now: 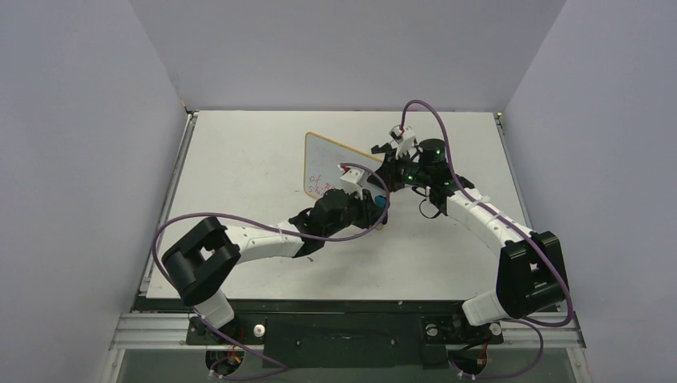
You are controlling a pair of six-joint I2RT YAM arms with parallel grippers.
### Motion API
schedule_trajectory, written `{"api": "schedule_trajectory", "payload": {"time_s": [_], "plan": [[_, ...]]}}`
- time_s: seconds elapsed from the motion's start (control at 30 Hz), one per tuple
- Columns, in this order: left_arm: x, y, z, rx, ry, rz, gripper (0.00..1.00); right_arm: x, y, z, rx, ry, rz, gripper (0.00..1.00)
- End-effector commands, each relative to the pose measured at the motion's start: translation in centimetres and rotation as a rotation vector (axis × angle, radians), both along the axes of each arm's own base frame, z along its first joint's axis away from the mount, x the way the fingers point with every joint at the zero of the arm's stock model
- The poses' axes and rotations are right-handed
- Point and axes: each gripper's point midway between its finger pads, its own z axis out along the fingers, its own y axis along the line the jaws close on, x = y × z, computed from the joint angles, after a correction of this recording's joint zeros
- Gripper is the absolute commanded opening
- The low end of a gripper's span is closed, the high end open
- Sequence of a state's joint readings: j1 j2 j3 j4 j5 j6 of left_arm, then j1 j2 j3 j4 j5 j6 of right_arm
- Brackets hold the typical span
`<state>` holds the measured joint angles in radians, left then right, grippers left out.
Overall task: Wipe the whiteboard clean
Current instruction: Erase the whiteboard at the center of the board.
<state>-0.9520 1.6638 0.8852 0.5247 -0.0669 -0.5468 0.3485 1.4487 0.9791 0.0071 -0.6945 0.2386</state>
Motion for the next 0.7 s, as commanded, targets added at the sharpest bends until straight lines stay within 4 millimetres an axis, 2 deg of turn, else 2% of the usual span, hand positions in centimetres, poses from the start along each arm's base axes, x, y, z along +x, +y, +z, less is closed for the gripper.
{"api": "schedule_trajectory", "payload": {"time_s": [0.0,0.2,0.37,0.57,0.67], "plan": [[4.2,4.0,0.6,0.012,0.009,0.212,0.00,-3.2,3.6,4.9,0.144,-0.028,0.180,0.00],[5.0,3.2,4.1,-0.035,-0.059,0.187,0.00,-3.2,3.7,4.6,0.134,-0.024,0.181,0.00],[4.1,2.0,6.2,-0.066,-0.111,0.092,0.00,-3.1,3.6,4.4,0.130,-0.022,0.177,0.00],[1.8,0.8,5.5,-0.057,-0.148,-0.077,0.00,-3.5,3.9,4.7,0.144,-0.016,0.203,0.00],[1.5,0.4,4.8,-0.011,-0.172,-0.128,0.00,-3.7,4.1,4.8,0.148,-0.009,0.225,0.00]]}}
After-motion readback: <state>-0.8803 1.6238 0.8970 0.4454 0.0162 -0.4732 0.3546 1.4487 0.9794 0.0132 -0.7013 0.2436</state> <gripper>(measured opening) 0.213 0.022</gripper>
